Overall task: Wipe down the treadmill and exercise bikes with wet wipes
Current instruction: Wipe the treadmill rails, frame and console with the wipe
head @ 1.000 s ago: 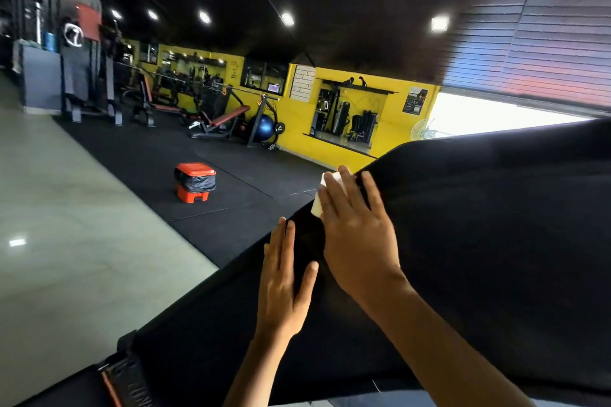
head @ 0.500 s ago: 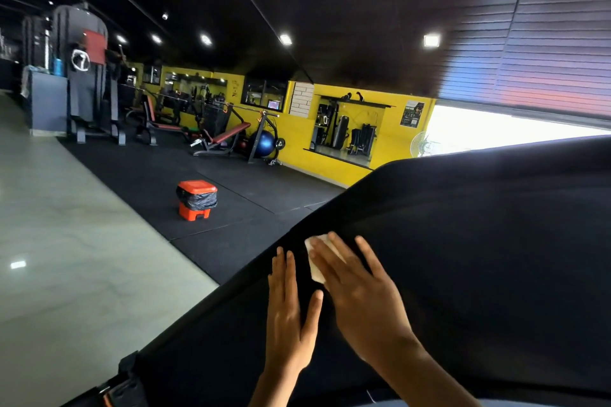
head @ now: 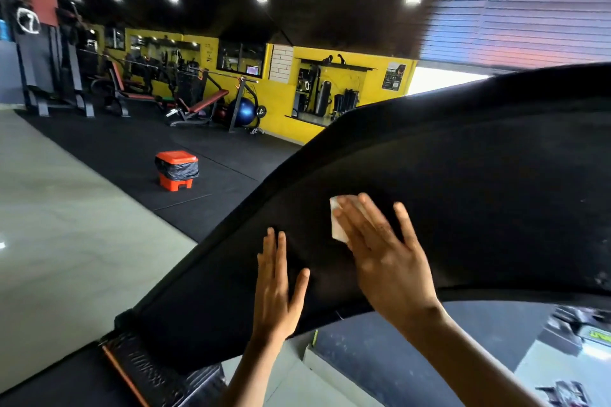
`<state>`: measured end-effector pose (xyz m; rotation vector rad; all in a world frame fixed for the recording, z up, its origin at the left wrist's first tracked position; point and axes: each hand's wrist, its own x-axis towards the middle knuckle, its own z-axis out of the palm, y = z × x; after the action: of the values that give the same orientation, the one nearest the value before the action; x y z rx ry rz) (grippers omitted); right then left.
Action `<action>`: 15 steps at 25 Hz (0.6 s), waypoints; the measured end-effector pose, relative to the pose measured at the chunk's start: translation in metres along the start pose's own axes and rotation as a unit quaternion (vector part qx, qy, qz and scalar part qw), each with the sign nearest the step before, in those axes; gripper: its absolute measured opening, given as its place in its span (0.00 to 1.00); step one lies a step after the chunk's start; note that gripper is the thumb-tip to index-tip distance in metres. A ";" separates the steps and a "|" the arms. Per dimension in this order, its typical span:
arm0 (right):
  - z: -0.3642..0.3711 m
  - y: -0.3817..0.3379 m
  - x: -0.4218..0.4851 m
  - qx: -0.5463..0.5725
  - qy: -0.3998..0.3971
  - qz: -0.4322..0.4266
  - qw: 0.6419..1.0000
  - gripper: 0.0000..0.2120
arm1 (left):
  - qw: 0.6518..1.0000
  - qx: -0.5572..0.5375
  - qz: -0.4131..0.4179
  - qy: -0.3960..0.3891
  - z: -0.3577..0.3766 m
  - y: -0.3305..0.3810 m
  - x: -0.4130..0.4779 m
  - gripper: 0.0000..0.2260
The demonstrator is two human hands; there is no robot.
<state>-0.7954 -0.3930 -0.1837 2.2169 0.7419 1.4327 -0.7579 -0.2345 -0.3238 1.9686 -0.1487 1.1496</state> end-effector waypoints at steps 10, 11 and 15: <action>0.012 -0.010 -0.060 0.000 -0.062 -0.157 0.986 0.28 | 1.000 0.013 -0.012 -0.008 0.017 0.005 -0.044 0.30; 0.004 0.000 -0.059 0.015 -0.046 -0.099 0.994 0.29 | 1.000 0.012 -0.011 -0.005 0.018 0.008 -0.045 0.30; -0.004 0.004 -0.037 0.024 -0.004 0.009 1.000 0.25 | 1.000 0.014 -0.015 0.005 0.027 0.026 -0.044 0.30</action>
<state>-0.8106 -0.4192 -0.2054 2.2687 0.7628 1.4282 -0.7772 -0.2828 -0.3484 1.9827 -0.0969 1.1484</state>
